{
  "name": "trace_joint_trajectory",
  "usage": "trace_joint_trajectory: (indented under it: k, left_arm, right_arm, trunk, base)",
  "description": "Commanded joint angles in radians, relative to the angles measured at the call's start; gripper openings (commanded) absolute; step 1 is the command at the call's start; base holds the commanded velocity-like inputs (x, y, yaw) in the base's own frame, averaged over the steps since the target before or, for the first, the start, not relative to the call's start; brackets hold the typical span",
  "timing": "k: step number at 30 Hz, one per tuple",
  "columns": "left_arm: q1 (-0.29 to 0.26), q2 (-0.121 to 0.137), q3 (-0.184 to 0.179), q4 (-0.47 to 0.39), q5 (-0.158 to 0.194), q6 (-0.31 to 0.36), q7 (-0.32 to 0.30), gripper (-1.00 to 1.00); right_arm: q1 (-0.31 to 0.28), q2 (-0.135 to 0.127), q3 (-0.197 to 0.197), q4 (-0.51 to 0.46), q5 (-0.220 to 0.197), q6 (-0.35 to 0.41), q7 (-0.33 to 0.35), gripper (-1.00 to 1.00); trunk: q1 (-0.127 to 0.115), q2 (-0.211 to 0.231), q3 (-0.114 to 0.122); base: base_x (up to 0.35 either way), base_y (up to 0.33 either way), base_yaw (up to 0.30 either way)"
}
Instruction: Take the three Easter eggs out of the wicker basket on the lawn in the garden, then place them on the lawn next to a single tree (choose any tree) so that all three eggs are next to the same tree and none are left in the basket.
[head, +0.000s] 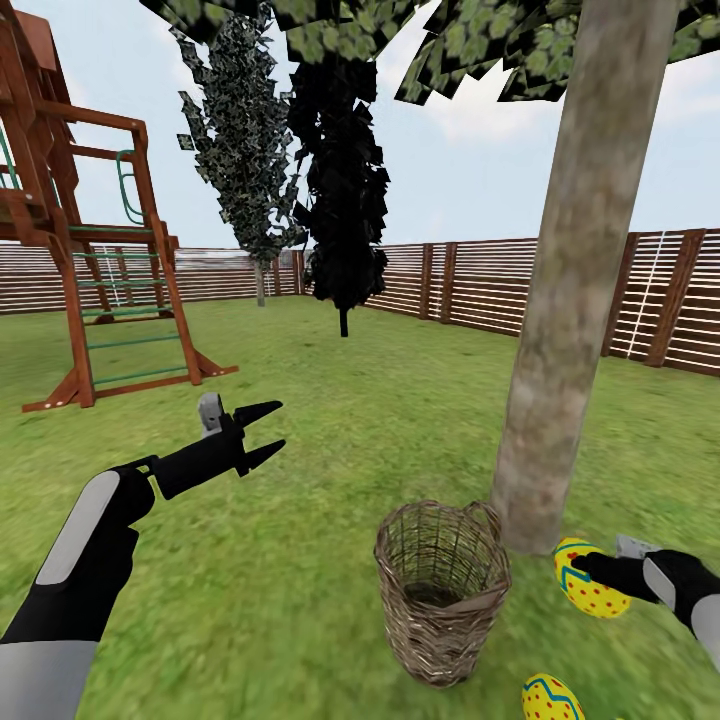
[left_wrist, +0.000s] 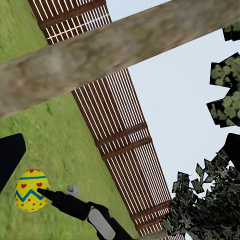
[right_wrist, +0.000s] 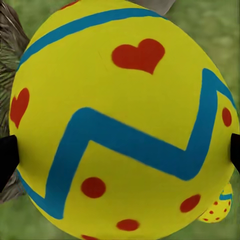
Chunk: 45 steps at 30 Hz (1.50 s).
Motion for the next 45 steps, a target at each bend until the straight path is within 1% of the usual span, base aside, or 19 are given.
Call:
trace_joint_trajectory:
  k: [1,5,18,19,21,22,23,24,25,26,27,28,30,32,37,39,43,44,45]
  left_arm:
    - [-0.001,0.0,0.001,-0.001,0.01,0.003,0.01,1.0]
    - [-0.001,0.0,0.001,-0.001,0.011,0.003,0.01,1.0]
    - [-0.001,-0.001,-0.003,0.001,0.009,0.003,0.011,1.0]
    - [-0.001,-0.006,-0.005,0.002,0.008,0.002,0.011,1.0]
    - [-0.001,-0.048,-0.018,0.002,0.001,0.002,0.017,1.0]
    - [0.0,-0.086,-0.04,0.003,-0.039,-0.001,0.019,1.0]
    - [0.0,-0.126,-0.069,0.004,-0.107,-0.013,0.019,1.0]
    - [0.0,-0.173,-0.099,0.007,-0.186,-0.032,0.019,1.0]
    - [0.0,-0.209,-0.12,0.025,-0.241,-0.047,0.019,1.0]
    - [-0.001,-0.24,-0.142,0.058,-0.286,-0.062,0.018,1.0]
    - [-0.003,-0.272,-0.181,0.128,-0.328,-0.096,0.016,1.0]
    - [-0.01,-0.282,-0.216,0.171,-0.338,-0.13,0.014,1.0]
    - [-0.063,-0.292,-0.319,0.283,-0.346,-0.207,0.01,1.0]
    - [-0.082,-0.295,-0.365,0.334,-0.347,-0.225,0.008,1.0]
    - [-0.087,-0.295,-0.381,0.352,-0.349,-0.229,0.007,1.0]
    - [-0.087,-0.294,-0.382,0.352,-0.35,-0.229,0.007,1.0]
    - [-0.087,-0.287,-0.382,0.352,-0.353,-0.228,0.01,1.0]
    - [-0.087,-0.284,-0.382,0.352,-0.353,-0.228,0.01,1.0]
    - [-0.087,-0.284,-0.382,0.353,-0.353,-0.228,0.01,1.0]
  right_arm:
    - [-0.001,0.009,-0.006,-0.002,0.008,0.003,-0.003,-1.0]
    - [-0.001,0.016,-0.006,-0.002,0.007,0.002,-0.021,-1.0]
    - [0.0,0.015,-0.006,-0.002,0.005,0.002,-0.061,-1.0]
    - [0.0,0.015,-0.006,-0.002,0.005,0.002,-0.062,-1.0]
    - [0.0,0.015,-0.006,-0.002,0.006,0.002,-0.063,-1.0]
    - [0.0,0.015,-0.006,-0.002,0.007,0.002,-0.063,-1.0]
    - [0.0,0.014,-0.006,-0.004,0.008,0.002,-0.063,-1.0]
    - [0.0,0.014,-0.006,-0.004,0.008,0.002,-0.063,-1.0]
    - [0.0,0.014,-0.006,-0.003,0.008,0.001,-0.064,-1.0]
    - [0.0,0.014,-0.006,-0.003,0.008,0.001,-0.064,-1.0]
    - [0.0,0.014,-0.006,-0.002,0.008,0.001,-0.064,-1.0]
    - [0.0,0.014,-0.006,-0.002,0.008,0.001,-0.064,-1.0]
    - [0.0,0.013,-0.006,-0.002,0.008,0.001,-0.064,-1.0]
    - [0.0,0.014,-0.006,-0.002,0.008,0.001,-0.064,-1.0]
    - [0.0,0.013,-0.006,-0.002,0.008,-0.001,-0.073,-1.0]
    - [0.0,0.014,-0.006,-0.002,0.006,-0.034,-0.118,-1.0]
    - [0.0,0.017,-0.006,0.0,0.005,-0.06,-0.164,-1.0]
    - [0.001,0.02,-0.006,0.001,0.004,-0.072,-0.191,-1.0]
    - [0.001,0.034,-0.006,0.011,0.005,-0.093,-0.211,-1.0]
  trunk:
    - [0.0,-0.001,-0.001]
    - [0.0,-0.001,0.002]
    - [0.0,-0.001,0.015]
    - [0.0,-0.001,0.017]
    - [0.0,-0.001,0.019]
    - [0.0,-0.001,0.02]
    - [0.0,-0.001,0.021]
    - [0.0,-0.001,0.022]
    - [0.0,-0.001,0.023]
    - [0.0,-0.001,0.024]
    - [0.0,-0.001,0.025]
    - [0.0,-0.001,0.026]
    - [0.0,-0.001,0.028]
    - [0.0,-0.001,0.03]
    - [0.0,-0.001,0.035]
    - [0.0,-0.001,0.036]
    - [0.0,-0.001,0.04]
    - [0.0,-0.001,0.041]
    - [0.0,-0.001,0.042]
  base:
    - [0.0,0.0,0.0]
    - [0.0,0.0,-0.178]
    - [0.0,0.0,-0.238]
    - [0.0,0.0,-0.239]
    - [0.0,0.0,-0.239]
    - [0.0,0.0,-0.239]
    - [0.0,0.0,-0.239]
    - [0.0,0.0,-0.239]
    - [0.0,0.0,-0.239]
    - [0.0,0.0,-0.239]
    - [0.0,0.0,-0.241]
    - [0.0,0.0,-0.243]
    - [0.0,0.0,-0.245]
    - [0.0,0.0,-0.247]
    - [0.0,0.0,-0.252]
    - [0.0,0.0,-0.259]
    - [0.0,0.0,-0.259]
    - [0.0,0.0,-0.259]
    - [0.0,0.0,-0.259]
